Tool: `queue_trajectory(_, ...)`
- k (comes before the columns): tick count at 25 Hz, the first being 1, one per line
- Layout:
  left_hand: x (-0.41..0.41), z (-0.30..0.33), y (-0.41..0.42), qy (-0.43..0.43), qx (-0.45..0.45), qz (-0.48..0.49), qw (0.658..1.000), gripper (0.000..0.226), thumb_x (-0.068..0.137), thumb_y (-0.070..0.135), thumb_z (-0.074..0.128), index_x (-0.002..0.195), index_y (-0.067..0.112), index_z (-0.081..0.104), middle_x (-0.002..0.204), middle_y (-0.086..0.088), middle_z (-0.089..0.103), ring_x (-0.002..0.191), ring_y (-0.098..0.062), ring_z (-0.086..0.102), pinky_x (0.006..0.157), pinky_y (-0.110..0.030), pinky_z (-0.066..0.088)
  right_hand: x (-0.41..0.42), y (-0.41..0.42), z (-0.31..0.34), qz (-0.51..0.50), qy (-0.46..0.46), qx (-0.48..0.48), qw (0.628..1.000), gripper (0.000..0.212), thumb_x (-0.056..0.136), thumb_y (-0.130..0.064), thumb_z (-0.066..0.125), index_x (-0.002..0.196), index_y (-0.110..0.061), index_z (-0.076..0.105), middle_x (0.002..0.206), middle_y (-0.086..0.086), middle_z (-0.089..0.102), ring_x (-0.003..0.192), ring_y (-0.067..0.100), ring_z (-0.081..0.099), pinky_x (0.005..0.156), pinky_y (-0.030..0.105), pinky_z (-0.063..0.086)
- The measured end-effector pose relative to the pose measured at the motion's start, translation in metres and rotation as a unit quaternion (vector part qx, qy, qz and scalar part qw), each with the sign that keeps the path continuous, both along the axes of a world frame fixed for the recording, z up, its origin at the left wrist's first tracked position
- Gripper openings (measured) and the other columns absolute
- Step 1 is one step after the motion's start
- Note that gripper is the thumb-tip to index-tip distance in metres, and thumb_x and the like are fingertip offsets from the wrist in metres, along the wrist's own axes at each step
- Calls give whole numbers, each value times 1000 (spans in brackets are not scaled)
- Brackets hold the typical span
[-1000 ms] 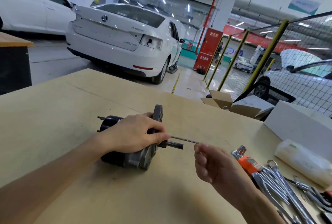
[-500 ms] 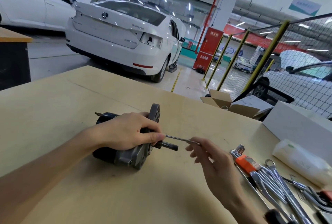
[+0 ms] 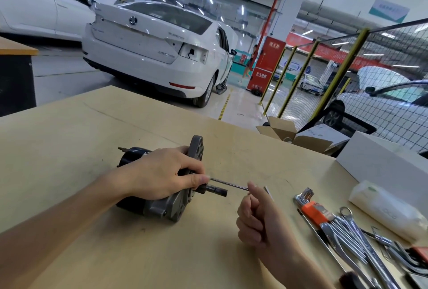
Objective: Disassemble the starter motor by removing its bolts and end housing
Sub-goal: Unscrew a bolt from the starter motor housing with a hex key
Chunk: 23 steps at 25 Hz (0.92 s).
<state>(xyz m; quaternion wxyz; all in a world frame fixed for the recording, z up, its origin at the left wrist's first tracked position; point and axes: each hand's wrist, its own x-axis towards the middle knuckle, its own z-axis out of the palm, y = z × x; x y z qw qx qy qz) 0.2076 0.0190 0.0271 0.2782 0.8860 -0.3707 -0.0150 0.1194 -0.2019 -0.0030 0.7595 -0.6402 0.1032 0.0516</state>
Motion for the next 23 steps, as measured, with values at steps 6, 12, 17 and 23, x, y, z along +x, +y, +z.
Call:
queue_trajectory(6, 1, -3, 1, -11, -11, -4, 1000, 40, 79, 75, 36, 91, 49, 64, 98, 32, 46, 90, 5, 52, 86, -33, 47, 1, 1, 3, 30, 15, 51, 998, 38, 89, -35, 54, 56, -15, 54, 55, -3, 22, 41, 9, 18, 34, 20, 15)
queue_trajectory(12, 2, -4, 2, -19, -15, -4, 1000, 39, 78, 76, 36, 90, 50, 63, 100, 28, 47, 92, 4, 52, 81, -24, 44, 0, -1, 4, 56, 17, 91, 994, 30, 85, -32, 57, 60, -15, 54, 53, -6, 24, 39, 7, 20, 33, 18, 18)
queue_trajectory(17, 3, -6, 2, -23, -17, -5, 1000, 42, 78, 77, 36, 92, 49, 64, 100, 30, 47, 92, 5, 51, 77, -22, 40, 2, -3, 3, 68, 6, 131, 989, 22, 79, -27, 61, 61, -15, 54, 52, -7, 26, 38, 6, 22, 33, 18, 17)
queue_trajectory(23, 3, -7, 3, -21, -26, -8, 999, 42, 77, 79, 38, 90, 50, 66, 98, 28, 49, 91, 1, 53, 80, -24, 43, -1, -9, 3, 73, -104, -70, 989, 25, 86, -30, 58, 64, -18, 59, 56, -2, 35, 45, 11, 28, 40, 18, 23)
